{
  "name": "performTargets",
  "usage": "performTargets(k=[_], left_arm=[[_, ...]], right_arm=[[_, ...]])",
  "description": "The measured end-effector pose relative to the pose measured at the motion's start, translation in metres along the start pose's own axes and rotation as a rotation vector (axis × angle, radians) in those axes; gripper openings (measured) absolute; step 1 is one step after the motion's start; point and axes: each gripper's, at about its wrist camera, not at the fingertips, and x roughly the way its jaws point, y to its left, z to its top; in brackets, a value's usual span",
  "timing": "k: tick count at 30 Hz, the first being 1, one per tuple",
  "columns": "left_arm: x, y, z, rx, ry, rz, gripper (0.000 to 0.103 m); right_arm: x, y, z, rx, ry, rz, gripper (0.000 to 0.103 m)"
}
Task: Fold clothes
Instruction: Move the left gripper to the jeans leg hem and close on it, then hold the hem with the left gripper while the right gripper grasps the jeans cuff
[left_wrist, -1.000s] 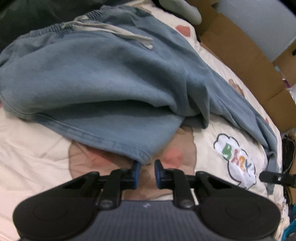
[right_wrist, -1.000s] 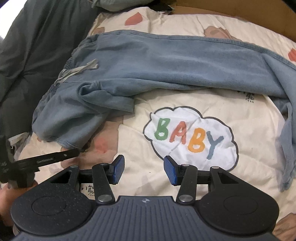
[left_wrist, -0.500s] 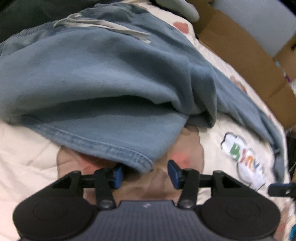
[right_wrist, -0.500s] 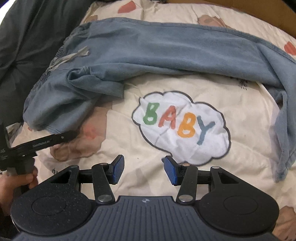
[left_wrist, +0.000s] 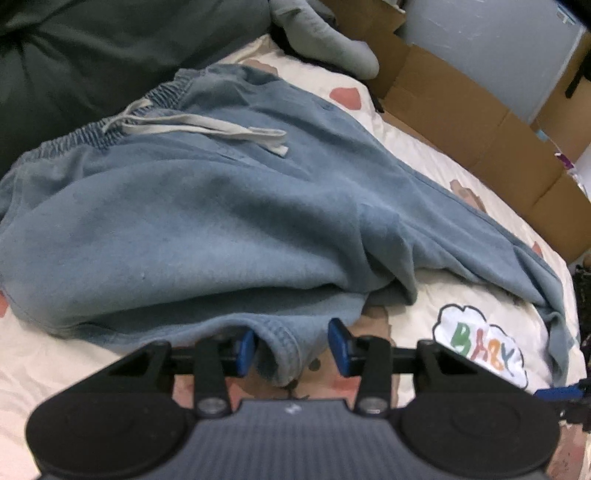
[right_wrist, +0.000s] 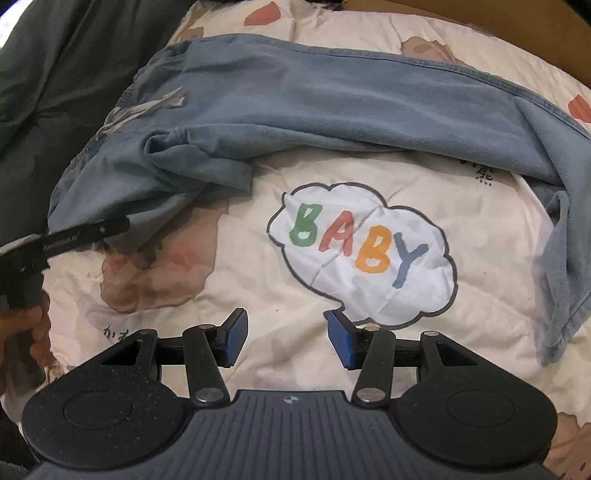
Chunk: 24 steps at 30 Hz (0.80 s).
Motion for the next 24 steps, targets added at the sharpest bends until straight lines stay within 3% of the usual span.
performTargets(k=[12, 13, 15, 24], left_arm=[[0.037, -0.012, 0.001, 0.080, 0.054, 0.023, 0.050], [0.036, -0.011, 0.002, 0.086, 0.051, 0.019, 0.047], [0.031, -0.009, 0.003, 0.082, 0.047, 0.002, 0.015], [-0.023, 0.005, 0.046, 0.099, -0.057, -0.108, 0.009]], right_arm=[[0.001, -0.002, -0.001, 0.021, 0.008, 0.015, 0.056], [0.001, -0.005, 0.000, 0.040, 0.007, 0.020, 0.056], [0.001, -0.006, 0.003, 0.056, -0.008, 0.027, 0.056], [0.015, 0.007, 0.009, 0.035, -0.014, 0.094, 0.056]])
